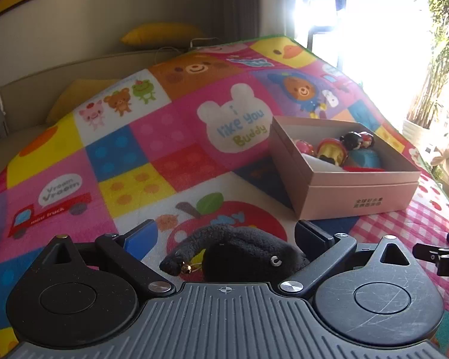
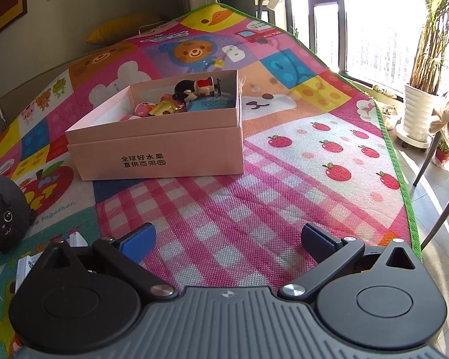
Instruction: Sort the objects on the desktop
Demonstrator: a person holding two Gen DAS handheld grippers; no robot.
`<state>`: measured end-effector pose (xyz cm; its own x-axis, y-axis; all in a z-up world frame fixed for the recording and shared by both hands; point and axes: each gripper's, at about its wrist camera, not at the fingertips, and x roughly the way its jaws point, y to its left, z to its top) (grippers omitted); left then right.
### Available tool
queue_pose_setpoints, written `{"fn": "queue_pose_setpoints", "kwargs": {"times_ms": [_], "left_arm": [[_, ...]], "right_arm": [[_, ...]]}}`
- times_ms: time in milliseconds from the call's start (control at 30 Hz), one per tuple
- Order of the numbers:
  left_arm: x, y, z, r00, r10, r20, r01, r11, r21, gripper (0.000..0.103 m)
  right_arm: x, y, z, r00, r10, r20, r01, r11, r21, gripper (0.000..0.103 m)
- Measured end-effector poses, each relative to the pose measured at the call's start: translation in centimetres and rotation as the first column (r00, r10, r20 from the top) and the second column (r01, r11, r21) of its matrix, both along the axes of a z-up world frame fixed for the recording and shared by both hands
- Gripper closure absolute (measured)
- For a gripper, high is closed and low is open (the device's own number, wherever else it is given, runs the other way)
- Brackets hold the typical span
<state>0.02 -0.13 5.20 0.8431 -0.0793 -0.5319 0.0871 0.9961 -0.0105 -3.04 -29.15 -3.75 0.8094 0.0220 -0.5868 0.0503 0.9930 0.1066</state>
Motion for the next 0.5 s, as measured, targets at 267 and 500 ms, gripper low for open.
{"fn": "queue_pose_setpoints", "kwargs": {"times_ms": [267,500], "left_arm": [[-1.1,0.6,-1.8,0.999,-0.017,0.034,0.018,0.999,-0.039,0.000],[-2.8,0.9,-2.9,0.997,-0.041,0.062,0.049,0.989,-0.137,0.000]], "right_arm": [[0.0,0.1,0.0,1.000,0.006,0.000,-0.006,1.000,0.001,0.000],[-0.3,0.9,0.7,0.999,0.026,-0.021,-0.027,0.999,-0.026,0.000]]}}
